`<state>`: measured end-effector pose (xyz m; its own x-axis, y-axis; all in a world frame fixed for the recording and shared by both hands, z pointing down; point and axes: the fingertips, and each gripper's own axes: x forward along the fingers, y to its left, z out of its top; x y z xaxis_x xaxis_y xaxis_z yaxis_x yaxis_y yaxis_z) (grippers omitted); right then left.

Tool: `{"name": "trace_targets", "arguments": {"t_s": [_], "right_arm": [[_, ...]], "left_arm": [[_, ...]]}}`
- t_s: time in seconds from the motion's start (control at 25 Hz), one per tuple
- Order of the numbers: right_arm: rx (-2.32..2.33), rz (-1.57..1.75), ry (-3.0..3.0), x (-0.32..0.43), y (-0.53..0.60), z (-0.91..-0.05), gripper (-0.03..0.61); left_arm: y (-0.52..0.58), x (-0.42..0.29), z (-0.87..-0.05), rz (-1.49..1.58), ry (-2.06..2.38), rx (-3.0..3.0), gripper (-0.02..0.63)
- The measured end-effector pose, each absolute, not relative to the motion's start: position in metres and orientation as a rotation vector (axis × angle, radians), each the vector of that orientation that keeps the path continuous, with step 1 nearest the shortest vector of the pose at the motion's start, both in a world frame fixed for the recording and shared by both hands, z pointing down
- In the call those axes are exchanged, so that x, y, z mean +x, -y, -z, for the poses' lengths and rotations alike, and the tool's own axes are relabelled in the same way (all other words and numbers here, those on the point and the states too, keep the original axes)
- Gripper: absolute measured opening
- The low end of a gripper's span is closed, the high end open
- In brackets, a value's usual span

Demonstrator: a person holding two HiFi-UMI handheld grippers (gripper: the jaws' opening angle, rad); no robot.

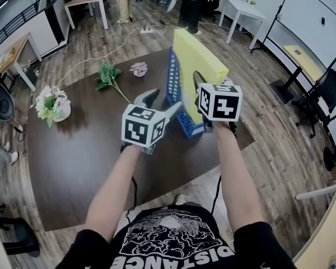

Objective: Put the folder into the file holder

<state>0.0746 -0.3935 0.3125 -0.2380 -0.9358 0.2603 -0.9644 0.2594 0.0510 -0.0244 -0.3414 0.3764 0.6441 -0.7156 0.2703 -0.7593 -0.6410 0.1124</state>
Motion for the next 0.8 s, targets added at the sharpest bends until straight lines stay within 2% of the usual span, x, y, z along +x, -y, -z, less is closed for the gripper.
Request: {"name": "trace_targets", "arguments": {"t_s": [0.8], "right_arm": [[1.756,-0.184,2.302,0.074,0.392,-0.368,0.224]], "left_arm": [[0.34,-0.024,-0.386,-0.316,1.226,2.622,0.345]]}}
